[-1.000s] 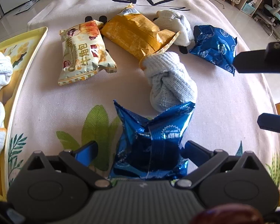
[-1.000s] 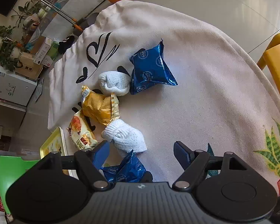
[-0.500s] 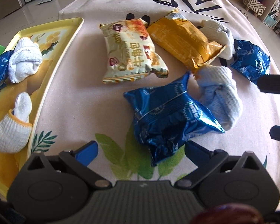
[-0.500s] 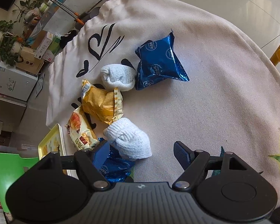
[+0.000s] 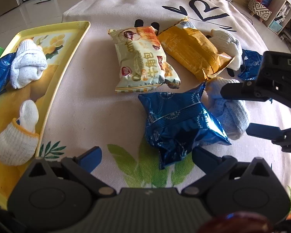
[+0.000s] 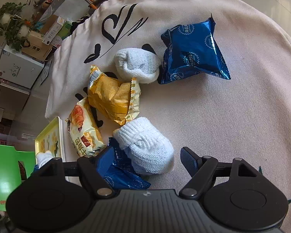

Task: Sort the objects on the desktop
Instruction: 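Close right tool on a white knit sock while left tool holds blue packet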

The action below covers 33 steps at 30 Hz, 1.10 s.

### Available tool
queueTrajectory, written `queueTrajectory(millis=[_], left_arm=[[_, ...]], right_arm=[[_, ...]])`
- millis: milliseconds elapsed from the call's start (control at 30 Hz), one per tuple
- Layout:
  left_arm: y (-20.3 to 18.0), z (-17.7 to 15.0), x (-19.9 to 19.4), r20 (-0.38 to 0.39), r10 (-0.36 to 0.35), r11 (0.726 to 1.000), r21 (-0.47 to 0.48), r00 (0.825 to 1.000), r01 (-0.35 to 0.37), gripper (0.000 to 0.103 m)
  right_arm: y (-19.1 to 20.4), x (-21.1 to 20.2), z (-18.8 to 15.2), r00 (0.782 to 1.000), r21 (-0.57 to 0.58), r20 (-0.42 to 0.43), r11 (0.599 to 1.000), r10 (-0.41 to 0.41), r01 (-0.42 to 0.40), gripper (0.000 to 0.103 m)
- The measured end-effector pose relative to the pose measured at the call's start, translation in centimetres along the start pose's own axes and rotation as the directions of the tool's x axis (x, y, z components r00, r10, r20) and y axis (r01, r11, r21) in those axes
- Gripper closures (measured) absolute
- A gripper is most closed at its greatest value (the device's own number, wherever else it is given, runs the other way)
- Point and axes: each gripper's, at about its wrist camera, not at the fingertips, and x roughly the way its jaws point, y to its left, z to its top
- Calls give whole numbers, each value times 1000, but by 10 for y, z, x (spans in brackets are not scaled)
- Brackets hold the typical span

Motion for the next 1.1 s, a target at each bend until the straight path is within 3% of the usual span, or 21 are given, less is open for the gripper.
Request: queueTrajectory(millis=[133,300,367,500,600,667,733,800,900,1100], left_arm=[[-2,0,-7,49,16,998,61,999,-19,1],[-11,-2,-10,125,35,986,158,992,-54,1],[-16,-2,-9,144,38,978,196,989,-66,1],[-24,2,-10,195,27,967,245,980,-75,1],[-29,2,-9,183,-33,964,264,983,-16,1],[-33,2,-9,158,-105,959,278,982,58,1],[-37,0,-11,121,-194,945,290,974,152,1],[-41,-1,-17,118,-235,932,310,965,189,1],[-44,1,-30,202,-196,925,362,960,113,1],[-42,9,-30,284,-117,905,426,952,-16,1]], right_arm=[[5,10,-2,1000,-25,0,999,-20,20,30],[7,15,-6,999,-62,23,997,-47,49,44],[7,13,-6,998,-70,24,996,-50,52,56],[7,-2,-3,991,-63,73,991,-115,120,57],[2,-16,3,973,-44,134,980,-189,196,57],[-8,-25,8,970,13,144,980,-198,198,57],[-15,-32,13,967,41,152,978,-206,202,57],[-18,-37,14,959,40,167,974,-228,224,58],[-21,-38,15,960,40,159,973,-229,226,58],[-27,-30,10,970,69,112,975,-216,209,57]])
